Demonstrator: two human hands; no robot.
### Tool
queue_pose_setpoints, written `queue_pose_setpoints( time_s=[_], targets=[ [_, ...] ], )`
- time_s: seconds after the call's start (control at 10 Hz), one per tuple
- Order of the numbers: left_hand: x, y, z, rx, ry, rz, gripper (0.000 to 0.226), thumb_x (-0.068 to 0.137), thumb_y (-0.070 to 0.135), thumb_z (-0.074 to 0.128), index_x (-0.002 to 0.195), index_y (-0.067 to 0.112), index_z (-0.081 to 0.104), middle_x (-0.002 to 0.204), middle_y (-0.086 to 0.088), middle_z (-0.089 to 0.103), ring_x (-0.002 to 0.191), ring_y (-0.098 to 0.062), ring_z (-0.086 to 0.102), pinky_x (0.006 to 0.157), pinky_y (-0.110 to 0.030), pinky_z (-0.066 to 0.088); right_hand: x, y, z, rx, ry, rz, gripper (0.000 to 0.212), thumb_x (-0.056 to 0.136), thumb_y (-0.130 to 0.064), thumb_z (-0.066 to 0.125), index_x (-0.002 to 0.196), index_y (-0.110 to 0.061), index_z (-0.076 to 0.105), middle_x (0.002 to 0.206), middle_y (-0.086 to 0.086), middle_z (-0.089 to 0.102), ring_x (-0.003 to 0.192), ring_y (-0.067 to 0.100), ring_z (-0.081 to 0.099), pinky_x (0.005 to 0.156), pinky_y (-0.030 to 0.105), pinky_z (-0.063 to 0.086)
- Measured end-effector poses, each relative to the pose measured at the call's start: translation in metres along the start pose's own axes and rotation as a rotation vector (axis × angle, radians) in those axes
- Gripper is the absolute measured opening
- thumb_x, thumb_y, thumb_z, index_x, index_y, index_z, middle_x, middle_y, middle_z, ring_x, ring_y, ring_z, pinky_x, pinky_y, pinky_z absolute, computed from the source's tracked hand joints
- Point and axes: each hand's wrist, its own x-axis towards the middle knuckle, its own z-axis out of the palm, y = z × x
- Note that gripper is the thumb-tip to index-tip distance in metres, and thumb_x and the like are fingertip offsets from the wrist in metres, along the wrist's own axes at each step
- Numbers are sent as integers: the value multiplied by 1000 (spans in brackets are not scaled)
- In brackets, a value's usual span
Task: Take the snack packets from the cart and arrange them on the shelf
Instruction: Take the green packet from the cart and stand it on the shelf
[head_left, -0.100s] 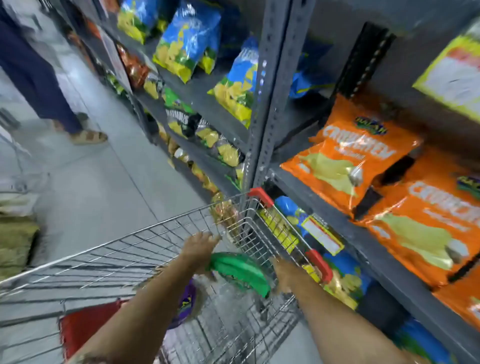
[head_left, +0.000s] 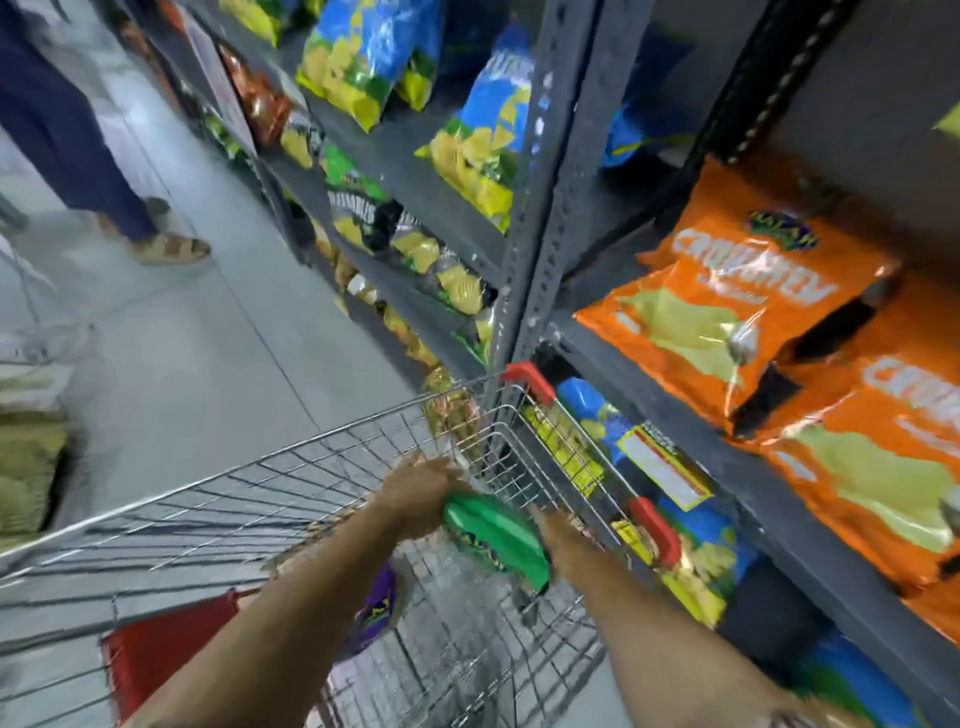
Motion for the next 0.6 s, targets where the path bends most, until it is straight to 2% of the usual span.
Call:
queue_pose_setpoints(
  time_s=[0.1,0.2,0.3,0.4,0.5,0.6],
  targets=[
    [8,1,-1,-99,-9,-30,44,87,22,50,126,41,56,123,0,67,116,-26,60,98,-39,46,-12,-29,11,360,-104,44,53,88,-42,55,113,3,63,84,17,76,76,25,72,72,31,57],
    [10,2,-5,-82,14,-43,37,83,17,51,115,28,66,112,-7,71,109,-28,64,91,-36,48,-23,-42,3,400,-89,58,50,102,-14,35,65,-1,65,57,12,67,51,20,62,42,17,43],
    [7,2,-24,-112,6,-30,29,78,16,53,102,22,68,101,-8,74,101,-30,67,84,-37,52,-51,-46,-17,441,48,172,40,103,-17,33,122,12,53,130,18,54,102,25,51,56,15,38],
    [-11,14,-63,-76,-7,39,20,82,22,56,95,13,69,98,-13,73,97,-32,67,81,-37,52,-91,-46,-47,260,64,5,41,102,-14,34,136,9,40,139,16,43,109,24,42,82,22,34],
    [-38,35,-120,-45,72,70,18,85,22,62,95,10,70,96,-15,72,95,-31,66,77,-35,48,-110,-31,-70,152,38,-190,40,93,-13,56,133,-5,51,134,13,54,99,14,42,88,26,37],
    [-83,84,-188,-42,336,199,19,78,31,69,86,14,73,81,-13,73,80,-33,68,63,-32,46,-186,-37,-97,218,53,-312,22,83,-18,71,95,-29,57,104,-11,72,85,0,57,89,22,50]
  ],
)
